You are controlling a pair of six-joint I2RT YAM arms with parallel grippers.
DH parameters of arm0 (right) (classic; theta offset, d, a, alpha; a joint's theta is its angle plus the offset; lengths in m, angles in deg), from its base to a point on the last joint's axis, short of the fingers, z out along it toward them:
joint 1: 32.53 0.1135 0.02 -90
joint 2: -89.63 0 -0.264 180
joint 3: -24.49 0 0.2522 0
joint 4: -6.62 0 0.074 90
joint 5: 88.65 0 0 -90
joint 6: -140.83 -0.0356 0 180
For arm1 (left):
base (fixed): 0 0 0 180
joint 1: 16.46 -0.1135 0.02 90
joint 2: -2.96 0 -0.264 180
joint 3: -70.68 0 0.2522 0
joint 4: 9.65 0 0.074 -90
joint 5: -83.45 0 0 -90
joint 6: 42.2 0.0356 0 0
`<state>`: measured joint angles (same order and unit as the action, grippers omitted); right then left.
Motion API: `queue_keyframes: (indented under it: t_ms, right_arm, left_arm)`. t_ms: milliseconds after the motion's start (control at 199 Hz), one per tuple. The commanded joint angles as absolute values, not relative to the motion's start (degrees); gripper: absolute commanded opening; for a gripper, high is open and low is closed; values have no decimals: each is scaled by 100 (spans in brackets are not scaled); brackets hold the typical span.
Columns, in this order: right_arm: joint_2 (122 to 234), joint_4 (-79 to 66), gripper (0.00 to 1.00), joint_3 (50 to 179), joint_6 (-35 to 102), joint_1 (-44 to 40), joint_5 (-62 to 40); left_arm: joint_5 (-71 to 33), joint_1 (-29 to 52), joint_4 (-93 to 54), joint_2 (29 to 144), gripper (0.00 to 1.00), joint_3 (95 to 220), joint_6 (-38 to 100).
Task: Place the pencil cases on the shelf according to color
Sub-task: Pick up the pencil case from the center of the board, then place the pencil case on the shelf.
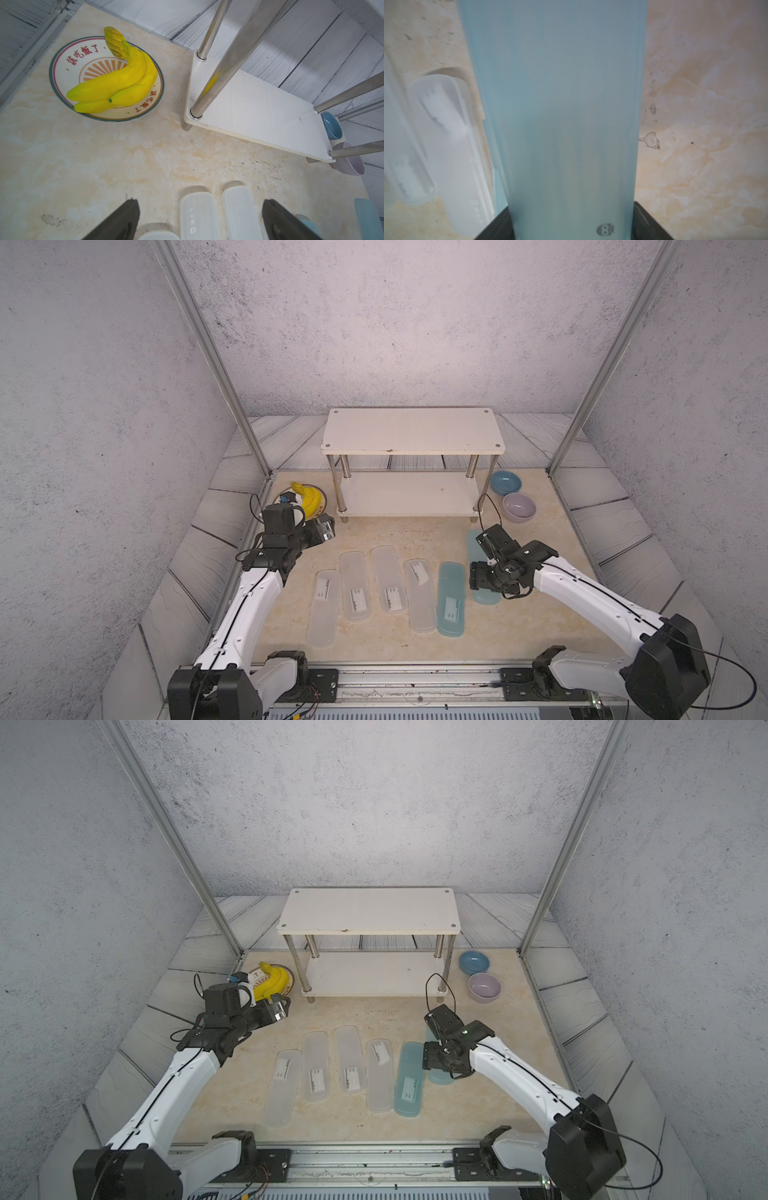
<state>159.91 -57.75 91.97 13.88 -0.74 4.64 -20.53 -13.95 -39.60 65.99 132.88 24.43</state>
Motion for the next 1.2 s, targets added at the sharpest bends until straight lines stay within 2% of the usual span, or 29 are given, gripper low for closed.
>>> queue_keyframes:
  t_ms: [0,467,793,1039,1194]
  right_arm:
    - [15644,-6118,66,9643,2013,-63,290]
    - [15148,-6262,66,10995,2680,-64,219]
    - [15746,-6230,65,12517,3135,-74,430]
    - [16526,-5955,65,13817,3593,-313,833]
    - [16846,-5235,66,14129,3788,-666,662]
  left_arm:
    - [-2034,-1157,-4099,6471,99,13458,2473]
    - [-1631,-109,-4676,6340,99,14387,2694]
    - [-2088,320,-4532,6710,99,15419,2812]
    - [-2642,323,-4713,7510,99,16641,3029]
    - [-3037,323,-4989,8172,99,17521,2962]
